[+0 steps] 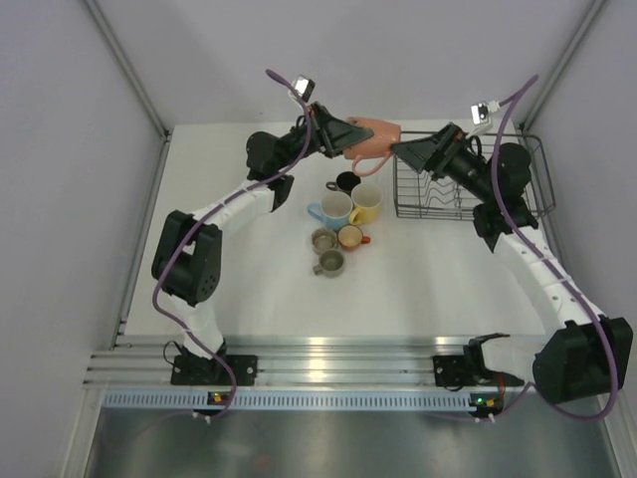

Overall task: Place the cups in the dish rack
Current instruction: Pass the cup from the left arm to the right

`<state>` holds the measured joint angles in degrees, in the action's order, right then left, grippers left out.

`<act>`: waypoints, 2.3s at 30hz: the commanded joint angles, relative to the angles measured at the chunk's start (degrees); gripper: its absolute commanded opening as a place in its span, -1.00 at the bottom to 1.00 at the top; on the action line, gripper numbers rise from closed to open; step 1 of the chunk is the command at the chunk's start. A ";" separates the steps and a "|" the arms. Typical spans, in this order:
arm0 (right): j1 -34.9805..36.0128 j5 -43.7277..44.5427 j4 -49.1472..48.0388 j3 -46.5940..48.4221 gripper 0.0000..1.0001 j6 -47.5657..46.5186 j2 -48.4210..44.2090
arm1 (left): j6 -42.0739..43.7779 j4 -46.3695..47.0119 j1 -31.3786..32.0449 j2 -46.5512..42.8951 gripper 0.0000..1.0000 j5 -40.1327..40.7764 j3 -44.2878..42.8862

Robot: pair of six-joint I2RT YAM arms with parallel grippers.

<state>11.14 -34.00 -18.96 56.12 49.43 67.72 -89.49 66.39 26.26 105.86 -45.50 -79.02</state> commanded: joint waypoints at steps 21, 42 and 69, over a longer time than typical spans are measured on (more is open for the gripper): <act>1.96 -2.91 -16.10 4.18 0.99 7.96 6.19 | -1.65 8.84 3.45 1.36 -1.00 1.46 -5.70; 3.10 2.61 -9.26 3.29 -1.00 3.05 3.82 | -1.91 8.93 4.15 1.19 -0.66 1.20 -3.77; -4.98 6.23 -2.66 3.91 -1.00 -1.09 -1.63 | 1.95 4.46 3.97 2.42 0.11 0.06 -1.22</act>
<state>8.56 -30.92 -17.89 57.82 49.82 68.71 -89.47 68.38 30.22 109.30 -44.99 -79.66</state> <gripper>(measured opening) 0.689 0.557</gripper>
